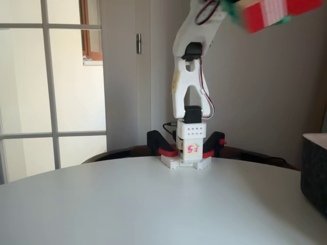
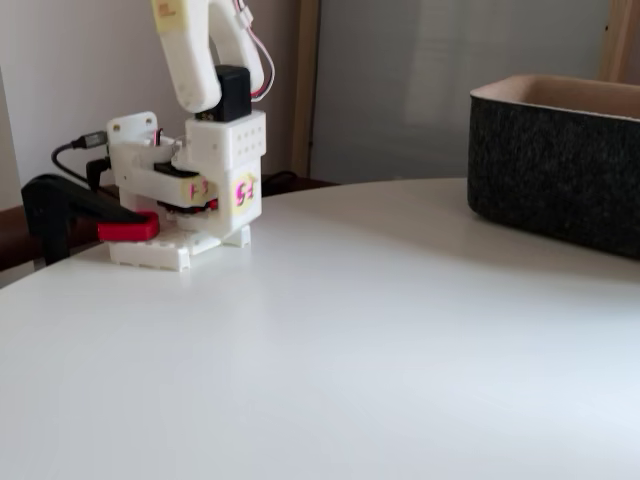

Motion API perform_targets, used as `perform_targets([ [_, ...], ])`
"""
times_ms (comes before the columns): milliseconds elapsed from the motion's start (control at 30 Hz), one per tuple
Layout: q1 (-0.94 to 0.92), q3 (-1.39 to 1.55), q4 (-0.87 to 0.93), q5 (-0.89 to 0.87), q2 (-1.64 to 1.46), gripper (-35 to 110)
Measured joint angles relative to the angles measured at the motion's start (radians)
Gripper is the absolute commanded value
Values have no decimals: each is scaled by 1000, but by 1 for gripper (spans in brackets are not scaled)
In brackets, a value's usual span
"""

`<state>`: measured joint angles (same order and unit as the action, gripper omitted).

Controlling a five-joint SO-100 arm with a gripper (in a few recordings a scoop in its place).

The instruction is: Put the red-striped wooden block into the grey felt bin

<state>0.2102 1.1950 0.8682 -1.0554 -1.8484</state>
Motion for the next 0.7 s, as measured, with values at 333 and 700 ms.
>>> perform_targets([
  [333, 216, -2, -268, 84, 212, 0],
  [700, 293, -2, -518, 249, 499, 1],
])
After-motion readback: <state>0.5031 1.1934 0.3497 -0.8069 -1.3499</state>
